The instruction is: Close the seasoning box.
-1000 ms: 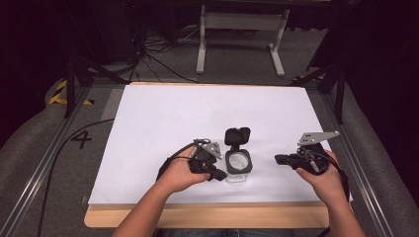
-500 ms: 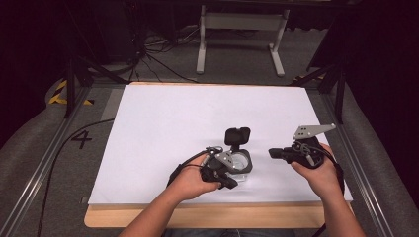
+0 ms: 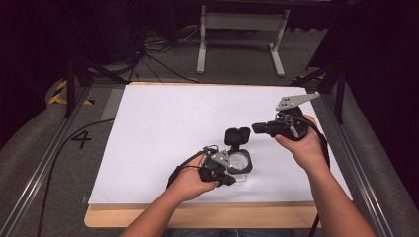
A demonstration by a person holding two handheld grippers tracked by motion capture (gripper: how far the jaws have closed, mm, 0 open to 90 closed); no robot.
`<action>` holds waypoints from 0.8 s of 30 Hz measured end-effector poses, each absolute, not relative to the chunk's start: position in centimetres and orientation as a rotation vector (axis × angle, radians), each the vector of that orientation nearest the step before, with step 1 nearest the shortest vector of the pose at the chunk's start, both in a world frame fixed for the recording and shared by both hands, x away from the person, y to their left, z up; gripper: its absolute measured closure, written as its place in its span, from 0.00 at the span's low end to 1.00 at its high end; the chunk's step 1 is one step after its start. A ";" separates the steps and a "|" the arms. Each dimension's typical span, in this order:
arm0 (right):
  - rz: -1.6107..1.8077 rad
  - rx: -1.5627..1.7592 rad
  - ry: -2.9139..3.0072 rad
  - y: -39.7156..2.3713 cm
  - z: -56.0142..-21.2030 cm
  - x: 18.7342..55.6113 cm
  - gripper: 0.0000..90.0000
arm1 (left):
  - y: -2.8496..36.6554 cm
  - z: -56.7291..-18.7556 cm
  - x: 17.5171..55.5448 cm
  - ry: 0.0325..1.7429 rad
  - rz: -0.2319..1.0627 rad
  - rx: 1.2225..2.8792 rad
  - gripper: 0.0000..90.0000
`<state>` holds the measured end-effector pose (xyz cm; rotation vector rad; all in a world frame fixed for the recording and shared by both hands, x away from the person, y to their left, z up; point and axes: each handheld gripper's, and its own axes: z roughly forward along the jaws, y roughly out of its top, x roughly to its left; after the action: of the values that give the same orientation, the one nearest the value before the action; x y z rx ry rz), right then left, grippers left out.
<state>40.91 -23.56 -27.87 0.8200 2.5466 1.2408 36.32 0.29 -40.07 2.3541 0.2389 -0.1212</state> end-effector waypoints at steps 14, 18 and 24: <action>1.101 0.861 2.617 -20.1 -28.1 44.3 1.00 | 0.3 -40.2 36.6 0.242 -0.125 2.365 1.00; 1.078 0.870 2.626 -20.2 -28.6 44.6 1.00 | 0.4 -40.2 36.7 0.248 -0.128 2.362 1.00; 1.084 0.865 2.623 -20.4 -28.7 44.3 1.00 | 0.3 -40.2 36.7 0.249 -0.120 2.364 1.00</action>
<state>44.29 -20.35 -28.67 0.8646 2.6234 1.0842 36.65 0.33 -40.21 2.3637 0.2494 -0.1201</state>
